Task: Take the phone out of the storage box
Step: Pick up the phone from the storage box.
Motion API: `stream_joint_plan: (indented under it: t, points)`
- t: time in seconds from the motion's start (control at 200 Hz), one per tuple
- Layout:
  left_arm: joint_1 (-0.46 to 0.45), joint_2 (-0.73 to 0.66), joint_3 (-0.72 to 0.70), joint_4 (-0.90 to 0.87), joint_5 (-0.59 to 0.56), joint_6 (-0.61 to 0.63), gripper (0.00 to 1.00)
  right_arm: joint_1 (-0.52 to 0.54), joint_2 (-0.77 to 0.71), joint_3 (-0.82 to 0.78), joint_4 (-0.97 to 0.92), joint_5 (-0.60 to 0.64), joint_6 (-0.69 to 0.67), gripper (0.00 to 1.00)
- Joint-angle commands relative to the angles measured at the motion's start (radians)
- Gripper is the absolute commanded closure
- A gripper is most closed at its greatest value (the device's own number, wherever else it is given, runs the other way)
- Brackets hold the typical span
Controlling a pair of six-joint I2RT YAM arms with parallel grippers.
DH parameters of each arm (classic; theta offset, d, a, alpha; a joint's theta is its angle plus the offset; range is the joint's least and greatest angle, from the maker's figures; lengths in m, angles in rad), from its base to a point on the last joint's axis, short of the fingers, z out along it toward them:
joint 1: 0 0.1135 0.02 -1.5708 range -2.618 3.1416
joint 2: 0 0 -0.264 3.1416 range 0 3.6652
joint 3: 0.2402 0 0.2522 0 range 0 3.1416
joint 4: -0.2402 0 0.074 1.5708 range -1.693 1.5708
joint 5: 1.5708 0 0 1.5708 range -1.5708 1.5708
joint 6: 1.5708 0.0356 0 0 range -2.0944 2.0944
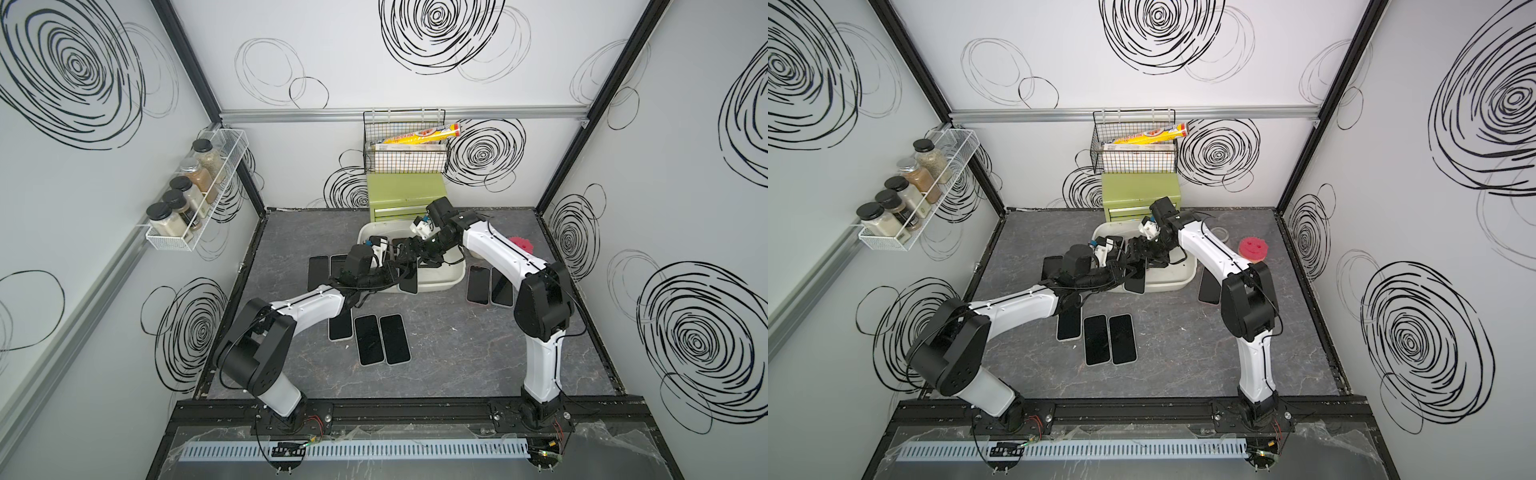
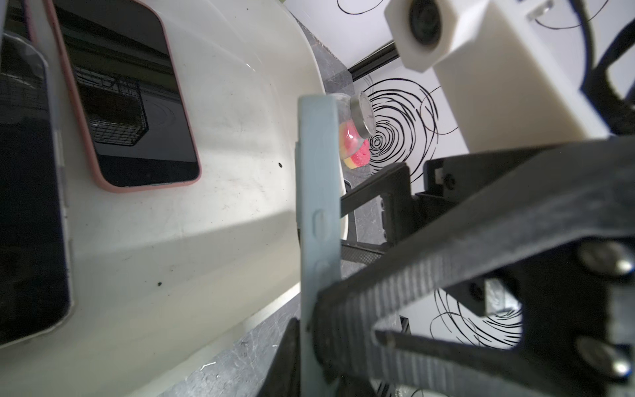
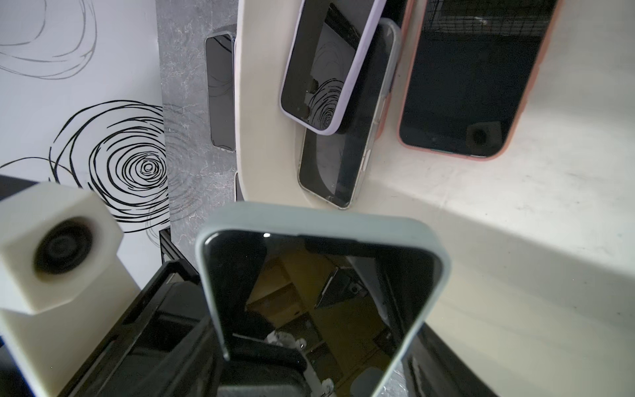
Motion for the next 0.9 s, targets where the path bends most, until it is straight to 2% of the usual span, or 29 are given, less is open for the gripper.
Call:
stream_joint_plan:
  t: [0.0, 0.05, 0.08, 0.09, 0.11, 0.13, 0.24, 0.37, 0.561, 0.651, 0.716, 0.806, 0.891]
  points:
    - [-0.011, -0.017, 0.026, 0.087, 0.036, -0.009, 0.89, 0.008, -0.039, 0.01, 0.01, -0.075, -0.019, 0.93]
    - [-0.017, -0.023, 0.025, 0.086, 0.035, -0.014, 0.9, 0.007, -0.041, 0.012, 0.011, -0.069, -0.02, 0.83]
    - [-0.017, -0.028, 0.025, 0.086, 0.035, -0.018, 0.91, 0.007, -0.042, 0.015, 0.007, -0.058, -0.02, 0.69]
    - [-0.019, -0.03, 0.025, 0.086, 0.035, -0.019, 0.91, 0.006, -0.043, 0.018, 0.004, -0.05, -0.018, 0.61]
    - [-0.021, -0.034, 0.024, 0.086, 0.033, -0.021, 0.92, 0.006, -0.045, 0.021, 0.002, -0.037, -0.016, 0.56]
    - [-0.022, -0.039, 0.023, 0.085, 0.033, -0.025, 0.92, 0.004, -0.05, 0.025, 0.0, -0.02, -0.012, 0.46]
    - [-0.037, -0.079, 0.009, 0.086, 0.036, -0.047, 0.93, -0.019, -0.082, 0.023, 0.041, -0.021, 0.005, 0.25]
    - [-0.054, -0.171, -0.024, 0.045, 0.024, -0.071, 0.94, -0.066, -0.107, 0.049, 0.042, -0.027, 0.017, 0.17]
    - [-0.097, -0.401, -0.123, -0.127, -0.068, -0.152, 0.98, -0.14, -0.202, 0.01, 0.023, -0.025, 0.006, 0.15]
    - [-0.161, -0.523, -0.19, -0.231, -0.166, -0.238, 0.98, -0.156, -0.26, -0.041, 0.008, -0.014, -0.005, 0.15]
    - [-0.226, -0.607, -0.255, -0.266, -0.254, -0.344, 0.98, -0.157, -0.311, -0.102, 0.009, 0.0, -0.002, 0.15]
    - [-0.336, -0.693, -0.34, -0.267, -0.396, -0.473, 0.98, -0.157, -0.397, -0.238, 0.057, -0.016, 0.015, 0.15]
    - [-0.448, -0.711, -0.361, -0.291, -0.547, -0.533, 0.99, -0.157, -0.493, -0.396, 0.108, -0.014, 0.02, 0.15]
